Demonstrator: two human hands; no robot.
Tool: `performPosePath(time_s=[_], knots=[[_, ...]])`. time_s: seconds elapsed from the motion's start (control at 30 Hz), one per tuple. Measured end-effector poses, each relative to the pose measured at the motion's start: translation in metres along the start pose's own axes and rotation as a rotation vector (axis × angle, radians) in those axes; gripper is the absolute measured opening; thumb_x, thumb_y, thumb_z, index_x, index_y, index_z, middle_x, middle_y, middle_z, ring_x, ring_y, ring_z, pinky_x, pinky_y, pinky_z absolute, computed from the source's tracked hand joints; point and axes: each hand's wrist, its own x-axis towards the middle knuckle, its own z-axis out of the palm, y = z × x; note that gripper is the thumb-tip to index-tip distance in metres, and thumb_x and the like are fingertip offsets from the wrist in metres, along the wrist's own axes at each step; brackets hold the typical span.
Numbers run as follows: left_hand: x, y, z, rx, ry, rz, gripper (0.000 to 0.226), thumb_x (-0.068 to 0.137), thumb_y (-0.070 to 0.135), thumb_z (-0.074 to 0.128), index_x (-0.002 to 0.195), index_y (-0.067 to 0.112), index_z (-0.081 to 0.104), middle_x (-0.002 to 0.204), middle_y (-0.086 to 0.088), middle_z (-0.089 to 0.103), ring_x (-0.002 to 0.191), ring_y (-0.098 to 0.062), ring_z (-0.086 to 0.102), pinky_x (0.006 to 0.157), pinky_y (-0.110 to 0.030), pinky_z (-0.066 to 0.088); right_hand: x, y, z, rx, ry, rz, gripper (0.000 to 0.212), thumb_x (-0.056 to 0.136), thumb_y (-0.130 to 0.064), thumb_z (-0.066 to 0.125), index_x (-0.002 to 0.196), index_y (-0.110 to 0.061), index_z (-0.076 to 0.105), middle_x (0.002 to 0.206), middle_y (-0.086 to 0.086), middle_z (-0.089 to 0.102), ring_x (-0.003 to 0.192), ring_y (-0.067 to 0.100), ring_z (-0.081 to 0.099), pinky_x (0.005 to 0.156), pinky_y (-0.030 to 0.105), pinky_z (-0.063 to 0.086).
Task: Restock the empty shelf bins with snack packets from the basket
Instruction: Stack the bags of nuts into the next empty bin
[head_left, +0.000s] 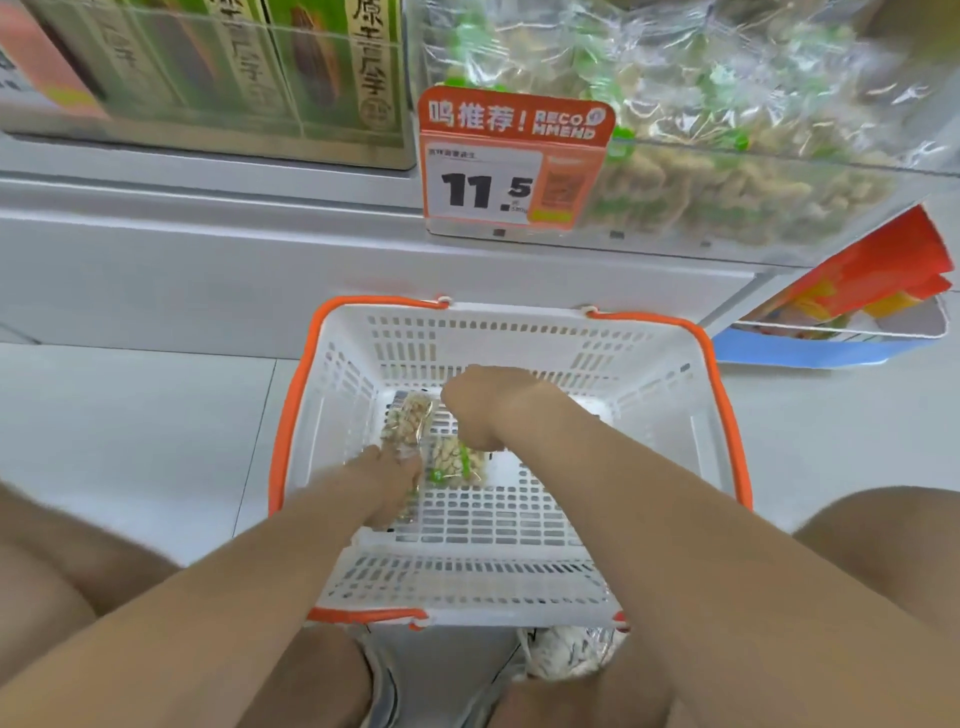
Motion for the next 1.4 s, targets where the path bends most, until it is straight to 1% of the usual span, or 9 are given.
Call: performPosePath(time_s=[0.13, 0.33, 0.5, 0.63, 0.8, 1.0, 1.17, 1.3, 1.4], knots=[[0.005, -0.003, 0.003, -0.013, 0.094, 0.030, 0.061, 0.097, 0.017, 0.070, 0.149, 0.017, 0.038, 0.164, -0.019, 0.024, 0.142, -0.038, 0.043, 0.116, -0.050, 0.042, 0.004, -0.003, -0.003, 0.010, 0.006, 0.008, 0.025, 0.093, 0.002, 0.051, 0.078, -0.017, 0.044, 0.089, 0.001, 0.041, 0.070, 0.018, 0.052, 0.061, 0.035, 0.046], [-0.001, 0.004, -0.006, -0.202, 0.116, 0.007, 0.057, 0.091, 0.003, 0.073, 0.138, 0.010, 0.042, 0.125, -0.008, 0.056, 0.101, -0.024, 0.062, 0.082, -0.036, 0.054, 0.001, -0.014, -0.011, 0.019, 0.006, -0.006, 0.020, 0.094, 0.001, 0.050, 0.083, -0.016, 0.047, 0.095, 0.004, 0.048, 0.069, 0.019, 0.052, 0.062, 0.036, 0.048], [-0.016, 0.003, -0.028, -0.328, 0.111, 0.036, 0.041, 0.089, 0.029, 0.083, 0.123, 0.014, 0.065, 0.125, -0.005, 0.062, 0.113, -0.024, 0.062, 0.096, -0.034, 0.053, -0.019, -0.024, -0.024, -0.015, 0.016, -0.017, 0.022, 0.093, 0.003, 0.052, 0.081, -0.015, 0.047, 0.088, 0.003, 0.051, 0.064, 0.018, 0.050, 0.054, 0.031, 0.042], [-0.043, 0.004, -0.057, -0.508, 0.212, 0.083, 0.025, 0.089, 0.033, 0.083, 0.095, 0.010, 0.075, 0.099, -0.004, 0.065, 0.096, -0.024, 0.066, 0.081, -0.029, 0.050, -0.048, -0.028, -0.040, -0.021, -0.008, -0.015, 0.024, 0.093, 0.004, 0.053, 0.078, -0.013, 0.045, 0.080, 0.003, 0.047, 0.062, 0.019, 0.046, 0.055, 0.031, 0.041], [-0.105, 0.010, -0.117, -0.623, 0.421, 0.212, 0.020, 0.085, 0.014, 0.084, 0.082, 0.032, 0.077, 0.069, 0.028, 0.063, 0.071, 0.009, 0.060, 0.064, -0.004, 0.039, -0.091, -0.020, -0.059, 0.015, 0.023, 0.009, 0.009, 0.097, -0.005, 0.054, 0.096, -0.011, 0.060, 0.082, 0.002, 0.055, 0.067, 0.020, 0.053, 0.057, 0.030, 0.041], [-0.188, 0.028, -0.175, -0.705, 0.682, 0.391, 0.025, 0.073, 0.005, 0.081, 0.085, 0.021, 0.065, 0.072, 0.005, 0.073, 0.064, -0.004, 0.065, 0.061, -0.023, 0.051, -0.136, -0.024, -0.095, 0.016, 0.198, 0.054, 0.028, 0.099, -0.018, 0.067, 0.126, -0.015, 0.062, 0.104, 0.002, 0.058, 0.091, 0.028, 0.060, 0.070, 0.035, 0.043], [-0.255, 0.020, -0.219, -0.728, 0.591, 0.483, 0.053, 0.071, 0.000, 0.089, 0.114, 0.018, 0.063, 0.077, 0.002, 0.077, 0.071, -0.022, 0.075, 0.060, -0.030, 0.055, -0.163, -0.021, -0.128, 0.027, 0.328, -0.030, 0.027, 0.098, -0.020, 0.067, 0.078, -0.018, 0.048, 0.079, -0.003, 0.052, 0.073, 0.019, 0.054, 0.057, 0.034, 0.044], [-0.301, 0.006, -0.257, -0.749, 0.698, 0.477, 0.034, 0.076, 0.011, 0.093, 0.102, 0.016, 0.072, 0.086, -0.005, 0.080, 0.083, -0.032, 0.078, 0.082, -0.049, 0.063, -0.183, -0.008, -0.158, 0.149, 0.520, -0.041, 0.029, 0.101, -0.028, 0.063, 0.078, -0.025, 0.047, 0.077, -0.002, 0.055, 0.084, 0.025, 0.058, 0.072, 0.042, 0.055], [-0.317, 0.000, -0.283, -0.874, 0.912, 0.444, 0.035, 0.076, 0.029, 0.094, 0.106, 0.026, 0.076, 0.086, -0.005, 0.079, 0.081, -0.027, 0.077, 0.080, -0.044, 0.065, -0.188, 0.008, -0.179, 0.383, 0.849, 0.014, 0.027, 0.102, -0.036, 0.061, 0.082, -0.018, 0.060, 0.075, 0.000, 0.062, 0.082, 0.024, 0.063, 0.061, 0.035, 0.049]])
